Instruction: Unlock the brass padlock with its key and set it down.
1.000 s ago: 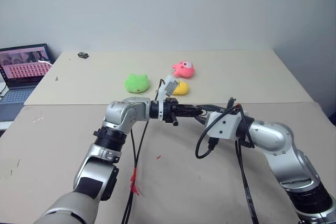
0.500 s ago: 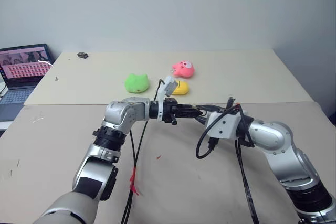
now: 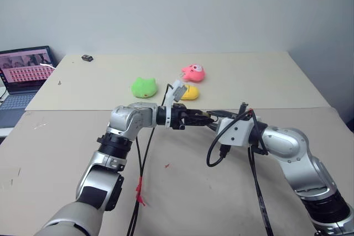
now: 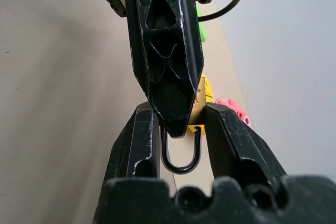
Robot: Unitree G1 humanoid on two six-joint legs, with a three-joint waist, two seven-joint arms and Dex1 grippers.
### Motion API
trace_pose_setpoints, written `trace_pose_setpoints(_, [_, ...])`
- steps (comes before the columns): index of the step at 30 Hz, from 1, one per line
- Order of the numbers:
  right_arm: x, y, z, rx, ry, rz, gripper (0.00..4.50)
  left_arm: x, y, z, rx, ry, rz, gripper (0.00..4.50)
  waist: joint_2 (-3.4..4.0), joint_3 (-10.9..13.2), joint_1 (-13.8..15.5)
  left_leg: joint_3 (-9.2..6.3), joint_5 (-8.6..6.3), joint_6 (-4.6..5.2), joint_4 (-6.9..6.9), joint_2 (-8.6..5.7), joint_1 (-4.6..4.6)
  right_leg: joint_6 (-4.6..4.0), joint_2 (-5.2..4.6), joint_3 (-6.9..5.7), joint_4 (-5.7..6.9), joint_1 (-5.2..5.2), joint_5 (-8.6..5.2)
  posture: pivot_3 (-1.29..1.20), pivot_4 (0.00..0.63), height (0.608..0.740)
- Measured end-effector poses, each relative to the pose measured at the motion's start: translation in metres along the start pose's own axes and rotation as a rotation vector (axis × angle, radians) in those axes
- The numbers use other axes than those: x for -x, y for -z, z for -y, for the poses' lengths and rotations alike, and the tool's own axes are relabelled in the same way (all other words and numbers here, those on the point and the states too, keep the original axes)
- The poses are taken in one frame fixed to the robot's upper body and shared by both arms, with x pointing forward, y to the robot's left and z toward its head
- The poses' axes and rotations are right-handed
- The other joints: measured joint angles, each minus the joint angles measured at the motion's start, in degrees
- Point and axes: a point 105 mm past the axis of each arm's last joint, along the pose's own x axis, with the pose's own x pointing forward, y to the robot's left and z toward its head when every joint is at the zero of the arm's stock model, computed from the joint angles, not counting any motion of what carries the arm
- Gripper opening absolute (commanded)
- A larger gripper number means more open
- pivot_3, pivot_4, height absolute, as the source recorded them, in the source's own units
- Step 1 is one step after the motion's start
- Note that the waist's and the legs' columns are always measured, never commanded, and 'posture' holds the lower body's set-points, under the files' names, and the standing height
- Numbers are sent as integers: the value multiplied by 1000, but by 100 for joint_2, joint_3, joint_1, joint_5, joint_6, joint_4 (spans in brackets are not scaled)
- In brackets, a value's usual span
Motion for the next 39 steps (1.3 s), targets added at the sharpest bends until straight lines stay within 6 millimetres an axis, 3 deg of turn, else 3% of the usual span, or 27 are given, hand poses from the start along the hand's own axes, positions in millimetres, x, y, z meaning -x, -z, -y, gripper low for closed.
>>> trace_pose_setpoints(18, [-1, 0, 4, 6, 8, 3, 912, 6, -8, -2, -10, -24, 13, 2576, 3, 2, -1, 0, 0, 0, -1, 0, 0, 0, 0, 0, 1, 0, 0, 0, 150, 655])
trace_pose_setpoints(21, [-1, 0, 4, 6, 9, 4, 912, 5, -8, -3, -7, -24, 14, 1930, 3, 2, 2, 0, 0, 0, -1, 0, 0, 0, 0, -1, 1, 0, 0, 0, 150, 655])
trace_pose_setpoints(27, [-2, 1, 4, 3, 13, -3, 912, 3, -9, -1, -3, 0, 16, 56, 3, 2, 0, 0, 0, 0, -1, 0, 0, 0, 0, -1, 1, 0, 0, 0, 150, 655])
trace_pose_setpoints(37, [-2, 1, 6, 3, 19, -3, 912, 3, -12, -1, -5, 2, 16, 42, 4, 2, 1, 0, 0, 0, -2, 0, -1, 0, 0, 0, 1, 0, 0, 0, 150, 655])
trace_pose_setpoints(39, [-2, 1, 6, 0, 20, -3, 1695, 3, -11, -1, -5, 1, 16, 42, 4, 3, 0, 0, 0, 0, -2, 0, 0, 0, 0, -1, 1, 0, 0, 0, 150, 655])
